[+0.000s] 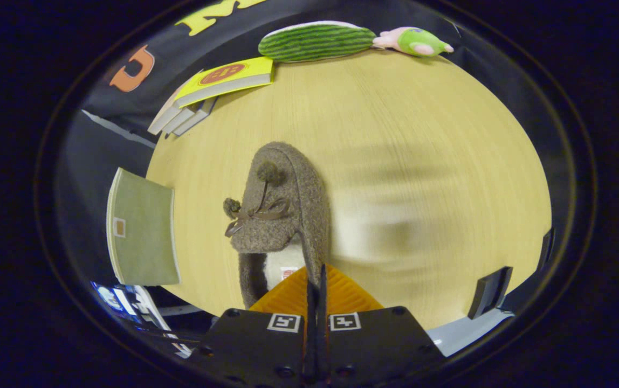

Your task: Open the storage box then place both shoes into the box .Put the left shoe in first, then the right shoe, with the right side of both shoes facing outward in a uniform manner.

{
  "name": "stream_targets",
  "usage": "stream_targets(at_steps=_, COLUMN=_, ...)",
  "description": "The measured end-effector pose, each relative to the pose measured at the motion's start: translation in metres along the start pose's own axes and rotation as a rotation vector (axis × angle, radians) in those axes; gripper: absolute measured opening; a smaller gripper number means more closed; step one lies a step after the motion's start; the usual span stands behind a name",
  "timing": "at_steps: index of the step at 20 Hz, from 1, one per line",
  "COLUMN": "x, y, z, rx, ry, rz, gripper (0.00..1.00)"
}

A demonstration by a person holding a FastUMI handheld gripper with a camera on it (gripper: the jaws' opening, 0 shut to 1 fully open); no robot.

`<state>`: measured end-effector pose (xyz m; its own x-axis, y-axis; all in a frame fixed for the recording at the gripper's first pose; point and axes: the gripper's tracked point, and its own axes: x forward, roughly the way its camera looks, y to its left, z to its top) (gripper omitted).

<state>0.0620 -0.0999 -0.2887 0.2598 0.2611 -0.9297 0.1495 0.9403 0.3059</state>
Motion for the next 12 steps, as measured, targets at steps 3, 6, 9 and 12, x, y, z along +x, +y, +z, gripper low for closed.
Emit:
stream_targets(at_steps=3, x=-0.015, y=0.02, z=-0.008, rx=0.093, ry=-0.001, rz=0.065, gripper=0.07)
stream_targets(at_steps=6, x=-0.037, y=0.044, z=-0.009, rx=0.109, ry=-0.044, rz=0.075, gripper=0.06)
stream_targets(at_steps=9, x=-0.07, y=0.082, z=-0.009, rx=0.073, ry=-0.108, rz=0.083, gripper=0.06)
stream_targets(at_steps=12, x=-0.1, y=0.137, z=-0.008, rx=0.045, ry=-0.165, rz=0.128, gripper=0.06)
